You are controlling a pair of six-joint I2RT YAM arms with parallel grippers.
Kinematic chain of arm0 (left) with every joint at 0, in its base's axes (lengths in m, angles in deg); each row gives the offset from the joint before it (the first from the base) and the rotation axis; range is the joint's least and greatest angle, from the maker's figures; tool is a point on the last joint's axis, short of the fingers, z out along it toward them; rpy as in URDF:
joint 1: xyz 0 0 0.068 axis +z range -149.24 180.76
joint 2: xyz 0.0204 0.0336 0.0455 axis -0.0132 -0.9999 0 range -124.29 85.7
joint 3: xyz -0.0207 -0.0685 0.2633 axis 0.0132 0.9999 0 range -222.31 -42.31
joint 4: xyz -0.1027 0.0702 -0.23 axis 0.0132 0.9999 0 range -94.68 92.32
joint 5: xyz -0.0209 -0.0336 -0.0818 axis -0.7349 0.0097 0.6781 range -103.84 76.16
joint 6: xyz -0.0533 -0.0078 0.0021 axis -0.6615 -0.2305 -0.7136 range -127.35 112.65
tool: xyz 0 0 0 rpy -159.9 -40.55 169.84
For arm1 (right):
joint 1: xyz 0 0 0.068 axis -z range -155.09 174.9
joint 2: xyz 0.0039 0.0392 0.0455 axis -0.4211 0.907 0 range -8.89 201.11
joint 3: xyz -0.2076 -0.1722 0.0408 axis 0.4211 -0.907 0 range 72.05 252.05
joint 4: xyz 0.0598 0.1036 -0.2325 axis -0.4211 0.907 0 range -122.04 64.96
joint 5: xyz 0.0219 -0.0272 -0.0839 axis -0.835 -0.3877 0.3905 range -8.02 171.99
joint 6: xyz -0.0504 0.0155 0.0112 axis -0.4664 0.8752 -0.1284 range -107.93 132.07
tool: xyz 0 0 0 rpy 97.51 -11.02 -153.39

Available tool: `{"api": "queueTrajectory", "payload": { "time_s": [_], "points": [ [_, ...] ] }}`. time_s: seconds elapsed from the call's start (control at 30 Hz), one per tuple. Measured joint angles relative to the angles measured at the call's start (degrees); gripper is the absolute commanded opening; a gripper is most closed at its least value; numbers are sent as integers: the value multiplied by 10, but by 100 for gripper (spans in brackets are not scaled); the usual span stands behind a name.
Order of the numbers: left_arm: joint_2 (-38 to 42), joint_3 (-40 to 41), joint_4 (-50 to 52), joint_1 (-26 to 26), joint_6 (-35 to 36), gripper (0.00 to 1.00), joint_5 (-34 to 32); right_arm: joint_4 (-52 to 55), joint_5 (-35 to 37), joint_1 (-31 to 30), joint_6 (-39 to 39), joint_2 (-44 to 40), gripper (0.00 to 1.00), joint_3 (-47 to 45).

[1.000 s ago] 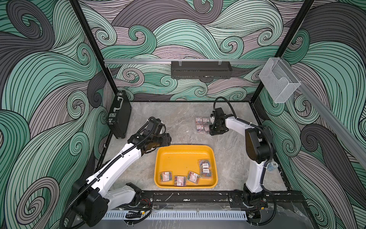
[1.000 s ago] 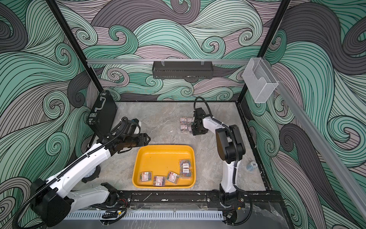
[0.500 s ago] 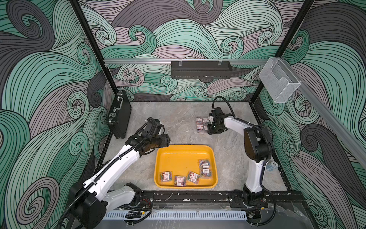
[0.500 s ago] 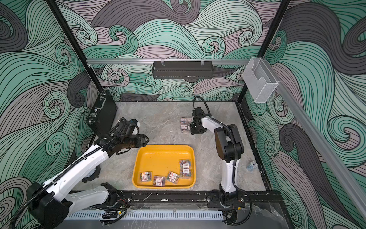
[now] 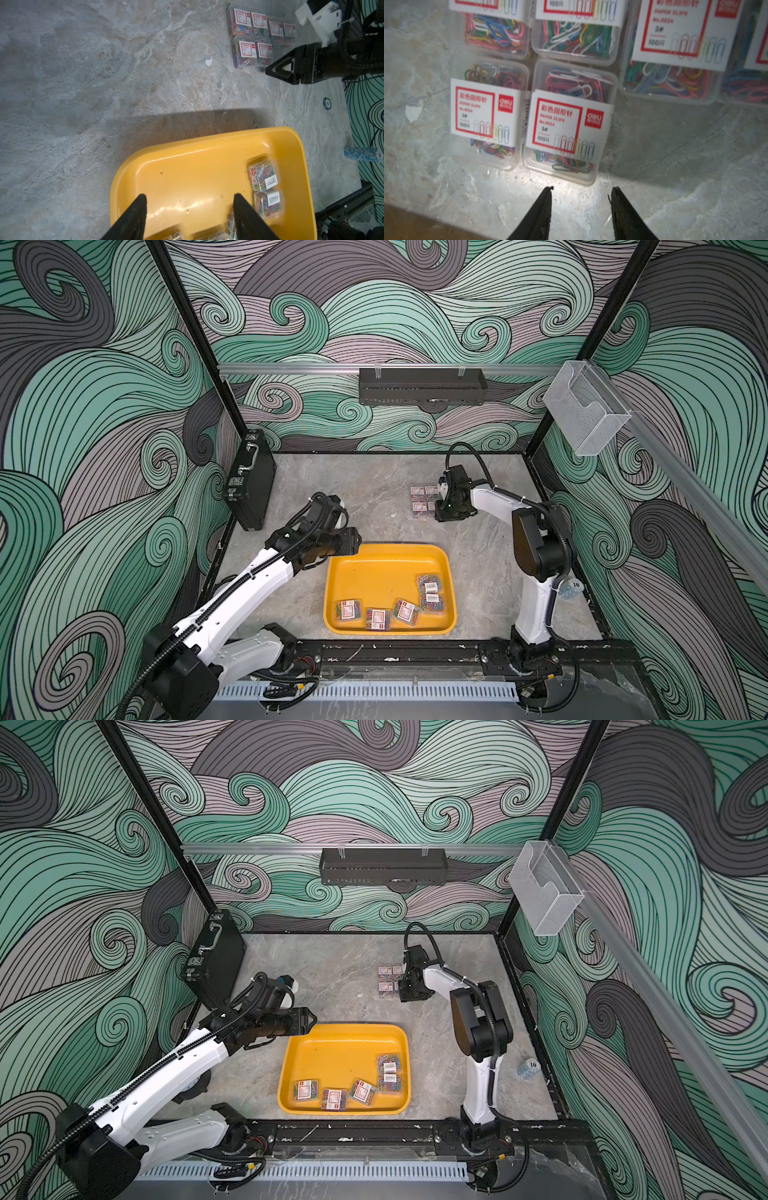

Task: Take the paper clips out of the storage box
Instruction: Move the boxed paper clips to the storage box.

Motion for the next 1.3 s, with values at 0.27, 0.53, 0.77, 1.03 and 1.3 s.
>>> {"api": "queueTrajectory", "payload": {
  "time_s": [0.27, 0.53, 0.77, 1.03, 1.3],
  "points": [
    [-21, 0, 29, -118, -29, 65, -49, 1, 23, -17, 9, -115, 51, -58],
    [-33, 24, 48, -205, -101, 67, -63, -1, 37, -26, 27, -181, 54, -115],
    [-124, 13, 22, -291, -159, 70, -61, -4, 43, -26, 44, -203, 55, -145],
    [-266, -100, 30, -358, -161, 73, -52, -3, 49, -26, 45, -210, 56, -148],
    [-322, -144, 46, -381, -160, 90, -33, -2, 59, -26, 45, -215, 57, -150]
  ]
}}
